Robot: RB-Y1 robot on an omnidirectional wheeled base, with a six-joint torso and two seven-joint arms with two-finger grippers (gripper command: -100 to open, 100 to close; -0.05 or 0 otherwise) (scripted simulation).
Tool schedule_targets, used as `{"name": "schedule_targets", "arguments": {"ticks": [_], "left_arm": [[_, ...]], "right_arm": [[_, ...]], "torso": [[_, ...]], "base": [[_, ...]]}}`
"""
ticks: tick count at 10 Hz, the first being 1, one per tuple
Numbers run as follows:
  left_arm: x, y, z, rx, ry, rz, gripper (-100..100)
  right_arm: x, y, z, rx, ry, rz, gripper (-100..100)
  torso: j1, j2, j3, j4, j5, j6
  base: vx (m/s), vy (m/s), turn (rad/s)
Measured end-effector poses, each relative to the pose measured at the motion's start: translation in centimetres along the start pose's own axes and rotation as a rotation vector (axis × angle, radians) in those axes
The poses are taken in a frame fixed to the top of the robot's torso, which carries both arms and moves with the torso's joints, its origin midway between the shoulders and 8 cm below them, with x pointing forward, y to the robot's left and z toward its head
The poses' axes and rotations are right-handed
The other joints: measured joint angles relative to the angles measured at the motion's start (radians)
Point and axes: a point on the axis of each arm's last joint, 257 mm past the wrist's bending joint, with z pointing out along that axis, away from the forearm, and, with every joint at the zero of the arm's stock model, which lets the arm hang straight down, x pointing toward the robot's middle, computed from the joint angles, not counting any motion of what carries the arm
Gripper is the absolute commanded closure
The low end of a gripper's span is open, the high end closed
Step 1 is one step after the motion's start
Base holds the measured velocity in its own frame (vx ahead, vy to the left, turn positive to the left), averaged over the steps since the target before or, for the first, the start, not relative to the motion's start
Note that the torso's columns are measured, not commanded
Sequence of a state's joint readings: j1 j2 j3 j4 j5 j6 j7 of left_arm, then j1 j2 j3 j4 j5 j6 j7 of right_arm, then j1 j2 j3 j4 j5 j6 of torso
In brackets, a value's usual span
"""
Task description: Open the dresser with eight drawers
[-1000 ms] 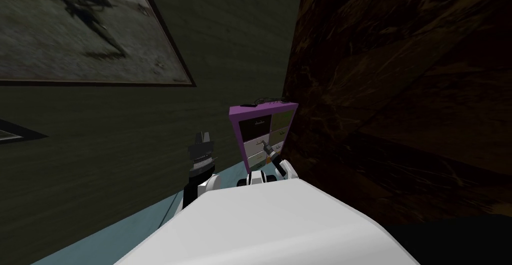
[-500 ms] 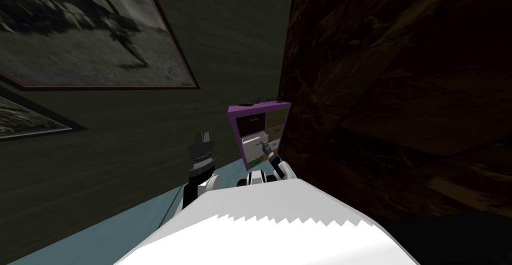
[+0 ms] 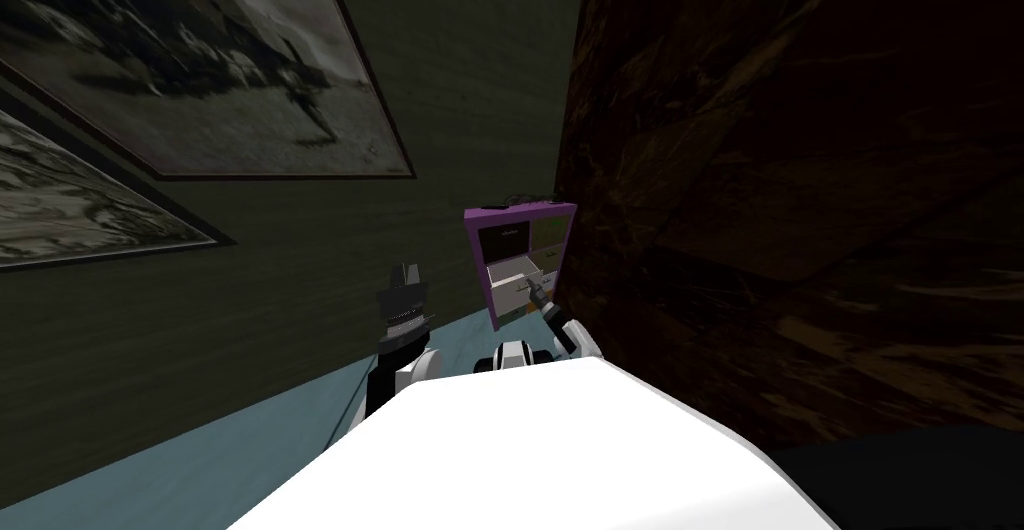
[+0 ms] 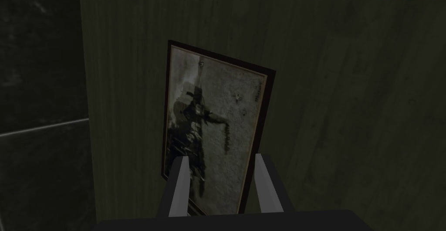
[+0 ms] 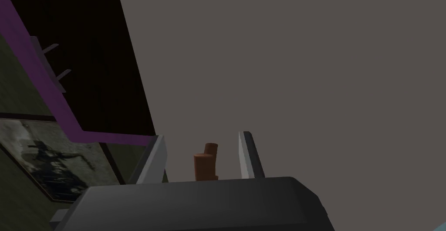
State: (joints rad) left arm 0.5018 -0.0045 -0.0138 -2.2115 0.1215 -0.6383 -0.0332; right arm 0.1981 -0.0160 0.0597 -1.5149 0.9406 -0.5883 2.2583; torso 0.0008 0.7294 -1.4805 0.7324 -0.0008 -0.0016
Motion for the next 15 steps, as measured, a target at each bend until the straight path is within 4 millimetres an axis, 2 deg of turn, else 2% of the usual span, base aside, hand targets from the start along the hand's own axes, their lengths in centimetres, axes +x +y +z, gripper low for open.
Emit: {"name": "schedule_targets", "arguments": {"ticks": [7, 9, 10, 15], "left_arm": [[0.0, 0.0, 0.0, 0.0, 0.0, 0.0, 0], [0.0, 0.0, 0.0, 0.0, 0.0, 0.0, 0], [0.0, 0.0, 0.0, 0.0, 0.0, 0.0, 0], [0.0, 0.0, 0.0, 0.0, 0.0, 0.0, 0]], "right_arm": [[2.6, -3.0, 3.3, -0.006, 0.036, -0.005, -100], [3.9, -4.0, 4.1, -0.004, 0.052, -0.006, -100], [4.1, -4.0, 4.1, -0.007, 0.056, -0.003, 0], [4.0, -3.9, 4.0, -0.008, 0.056, -0.003, 0]], "torso": [[-0.001, 0.01, 0.006, 0.006, 0.001, 0.002], [-0.001, 0.008, 0.004, 0.006, 0.001, 0.002], [0.0, 0.008, 0.004, 0.006, 0.001, 0.002], [-0.001, 0.009, 0.005, 0.006, 0.001, 0.002]], "base": [[-0.048, -0.01, 0.057], [-0.048, 0.001, 0.039], [-0.005, 0.0, -0.003], [0.0, 0.0, 0.0]]}}
